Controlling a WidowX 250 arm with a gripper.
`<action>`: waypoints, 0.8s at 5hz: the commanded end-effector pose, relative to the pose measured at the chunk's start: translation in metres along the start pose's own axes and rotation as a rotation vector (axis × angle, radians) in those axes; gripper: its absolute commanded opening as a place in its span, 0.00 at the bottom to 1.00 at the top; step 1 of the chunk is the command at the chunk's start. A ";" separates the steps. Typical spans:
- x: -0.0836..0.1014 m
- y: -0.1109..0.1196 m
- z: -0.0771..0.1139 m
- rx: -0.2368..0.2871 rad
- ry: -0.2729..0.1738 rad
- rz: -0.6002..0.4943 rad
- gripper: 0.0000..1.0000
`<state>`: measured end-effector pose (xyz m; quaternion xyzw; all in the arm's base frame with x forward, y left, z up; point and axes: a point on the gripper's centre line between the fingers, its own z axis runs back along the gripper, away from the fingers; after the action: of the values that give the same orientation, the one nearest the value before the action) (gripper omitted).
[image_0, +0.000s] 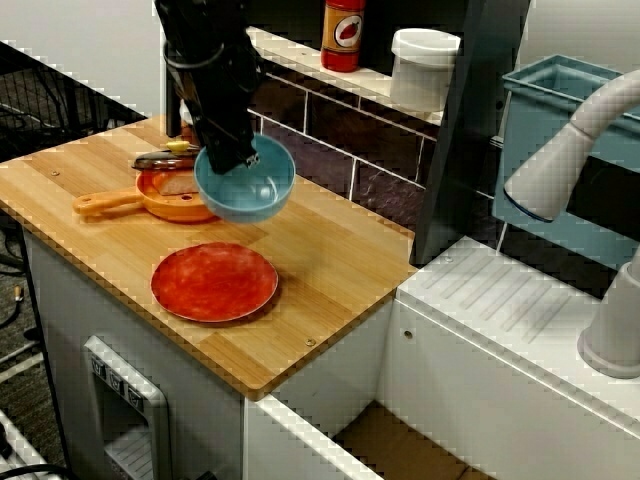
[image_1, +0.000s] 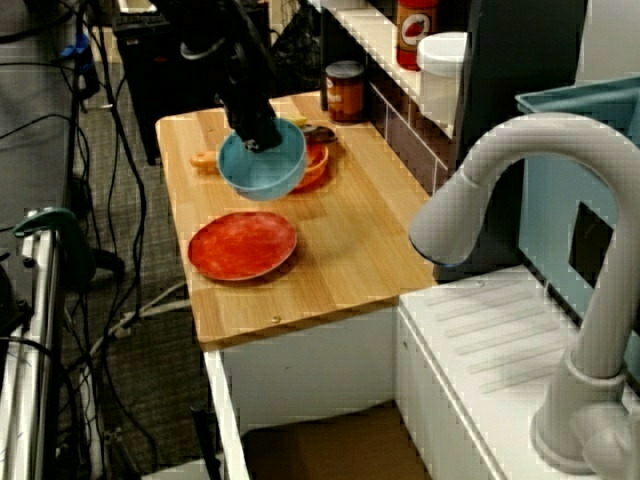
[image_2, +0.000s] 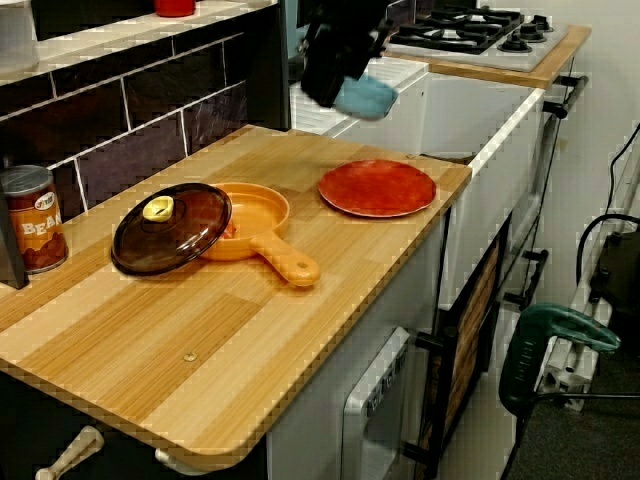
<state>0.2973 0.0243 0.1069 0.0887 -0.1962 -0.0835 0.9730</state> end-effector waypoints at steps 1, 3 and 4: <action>0.025 0.012 -0.024 -0.010 0.045 0.047 0.00; 0.055 0.021 -0.068 -0.019 0.118 0.103 0.00; 0.062 0.025 -0.074 -0.023 0.130 0.114 0.00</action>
<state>0.3797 0.0417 0.0527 0.0666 -0.1093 -0.0272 0.9914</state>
